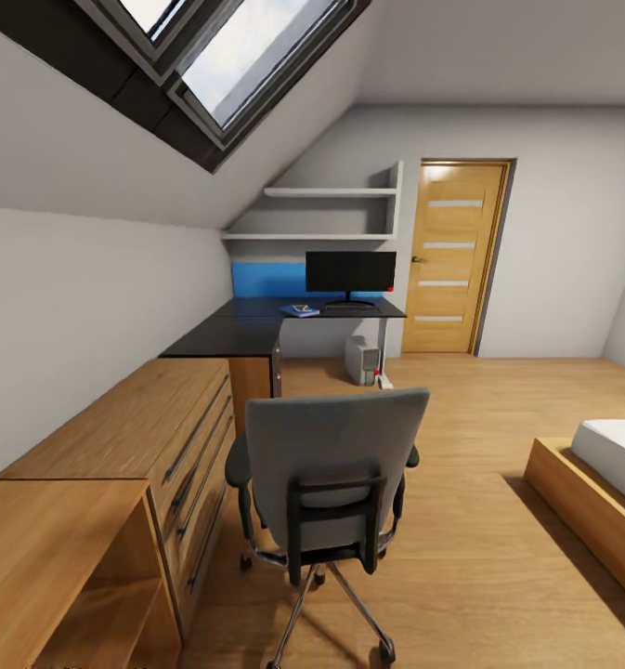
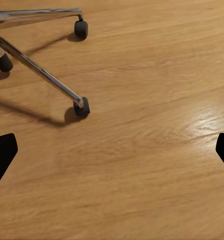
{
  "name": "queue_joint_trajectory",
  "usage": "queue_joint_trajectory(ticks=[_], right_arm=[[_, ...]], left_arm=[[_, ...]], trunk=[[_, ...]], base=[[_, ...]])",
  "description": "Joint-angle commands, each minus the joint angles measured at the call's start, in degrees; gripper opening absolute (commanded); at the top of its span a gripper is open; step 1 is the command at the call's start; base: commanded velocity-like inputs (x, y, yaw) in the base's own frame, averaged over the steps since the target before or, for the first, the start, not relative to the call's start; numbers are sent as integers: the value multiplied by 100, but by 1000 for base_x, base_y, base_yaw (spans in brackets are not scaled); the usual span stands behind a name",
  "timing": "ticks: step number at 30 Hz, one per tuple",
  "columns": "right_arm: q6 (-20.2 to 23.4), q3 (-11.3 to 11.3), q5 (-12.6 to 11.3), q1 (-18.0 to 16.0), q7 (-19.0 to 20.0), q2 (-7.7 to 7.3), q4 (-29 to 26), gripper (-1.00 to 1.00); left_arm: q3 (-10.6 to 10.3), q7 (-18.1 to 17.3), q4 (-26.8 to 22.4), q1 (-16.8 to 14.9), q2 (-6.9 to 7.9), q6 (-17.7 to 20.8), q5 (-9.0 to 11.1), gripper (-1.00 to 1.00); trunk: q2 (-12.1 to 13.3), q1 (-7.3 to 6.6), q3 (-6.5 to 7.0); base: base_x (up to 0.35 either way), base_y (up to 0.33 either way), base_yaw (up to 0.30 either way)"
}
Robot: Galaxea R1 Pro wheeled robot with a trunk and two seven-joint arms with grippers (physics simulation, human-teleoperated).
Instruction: In the bedroom, organize the workspace by keeping the computer under the desk, ensuring the monitor is on the desk, placing the keyboard on the desk next to the monitor, placing the mouse on the desk next to the keyboard, moving the folder from the swivel chair onto the desk next to the mouse, stacking the notebook on top of the folder with the pen on top of the notebook, and positioning the swivel chair next to the desk.
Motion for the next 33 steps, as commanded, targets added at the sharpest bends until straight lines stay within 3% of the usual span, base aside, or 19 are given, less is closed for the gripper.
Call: queue_joint_trajectory(ticks=[1, 33], right_arm=[[-17, 50, -21, -6, -28, 3, 13, 100], [-17, 49, -21, -5, -28, 3, 14, 100]], left_arm=[[33, -3, -7, -3, -7, 14, -60, 100], [29, -11, -7, -3, -3, 14, -60, 100]], trunk=[[-45, 22, -25], [-1328, 725, -599]], base=[[0, 0, 0], [0, 0, 0]])
